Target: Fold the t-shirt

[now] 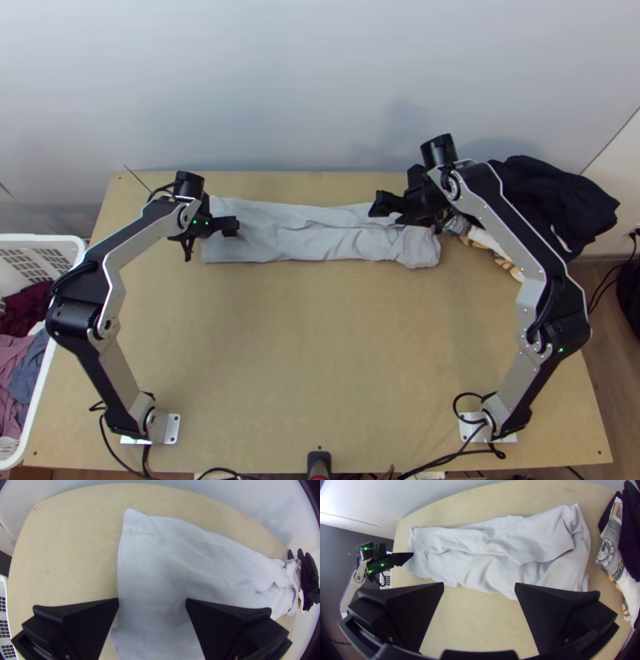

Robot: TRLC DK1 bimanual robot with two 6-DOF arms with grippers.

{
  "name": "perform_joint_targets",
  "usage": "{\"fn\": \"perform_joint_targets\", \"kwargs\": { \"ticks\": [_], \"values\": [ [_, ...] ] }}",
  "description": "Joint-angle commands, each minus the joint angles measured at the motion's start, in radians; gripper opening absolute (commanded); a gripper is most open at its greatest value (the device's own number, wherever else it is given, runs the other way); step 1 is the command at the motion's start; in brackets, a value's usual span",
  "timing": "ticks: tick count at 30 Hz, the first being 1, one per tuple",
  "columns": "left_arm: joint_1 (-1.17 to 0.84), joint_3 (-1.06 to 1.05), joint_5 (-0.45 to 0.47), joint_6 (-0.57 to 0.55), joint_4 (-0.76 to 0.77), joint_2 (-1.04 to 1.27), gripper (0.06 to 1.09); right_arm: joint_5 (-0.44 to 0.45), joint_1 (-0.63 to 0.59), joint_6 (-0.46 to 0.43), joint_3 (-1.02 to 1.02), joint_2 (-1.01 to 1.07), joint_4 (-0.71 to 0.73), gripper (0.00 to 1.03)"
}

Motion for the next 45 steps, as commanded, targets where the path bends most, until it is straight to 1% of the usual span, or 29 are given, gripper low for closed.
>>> {"fn": "perform_joint_targets", "kwargs": {
  "ticks": [1, 13, 14, 15, 17, 19, 21, 23, 24, 27, 29, 37, 40, 45],
  "values": [
    [-0.01, 0.012, -0.006, -0.001, 0.004, 0.047, 1.04, -0.012, 0.028, -0.001, 0.028, 0.036, 0.008, 0.99],
    [-0.061, 0.018, -0.012, 0.012, -0.023, 0.091, 1.03, -0.046, 0.064, 0.013, 0.123, 0.121, 0.008, 0.99],
    [-0.062, 0.018, -0.012, 0.012, -0.026, 0.096, 1.02, -0.051, 0.067, 0.013, 0.126, 0.126, 0.008, 0.99],
    [-0.065, 0.018, -0.012, 0.012, -0.026, 0.101, 0.98, -0.051, 0.068, 0.013, 0.129, 0.129, 0.008, 0.99],
    [-0.068, 0.018, -0.012, 0.012, -0.029, 0.104, 0.94, -0.054, 0.071, 0.013, 0.133, 0.135, 0.008, 0.99],
    [-0.071, 0.017, -0.022, 0.012, -0.029, 0.108, 0.86, -0.058, 0.073, 0.013, 0.134, 0.138, 0.008, 0.99],
    [-0.076, 0.015, -0.037, 0.012, -0.029, 0.111, 0.72, -0.06, 0.073, 0.013, 0.139, 0.143, 0.008, 0.99],
    [-0.076, 0.011, -0.043, 0.013, -0.028, 0.113, 0.62, -0.061, 0.073, 0.014, 0.145, 0.148, 0.008, 0.99],
    [-0.078, 0.006, -0.045, 0.013, -0.028, 0.113, 0.55, -0.061, 0.073, 0.017, 0.146, 0.151, 0.008, 0.99],
    [-0.087, -0.002, -0.066, 0.016, -0.022, 0.105, 0.33, -0.066, 0.074, 0.019, 0.149, 0.158, 0.008, 0.99],
    [-0.093, -0.002, -0.086, 0.018, -0.011, 0.091, 0.11, -0.066, 0.077, 0.019, 0.149, 0.166, 0.008, 0.99],
    [-0.102, 0.022, -0.089, -0.001, -0.017, -0.01, 0.1, -0.067, 0.113, 0.02, 0.153, 0.236, 0.008, 0.99],
    [-0.104, 0.025, -0.088, -0.008, -0.02, -0.042, 0.1, -0.067, 0.108, 0.045, 0.182, 0.293, 0.008, 0.99],
    [-0.105, 0.048, -0.074, -0.025, -0.049, -0.096, 0.1, -0.066, 0.108, 0.042, 0.182, 0.339, 0.008, 0.99]
  ]
}}
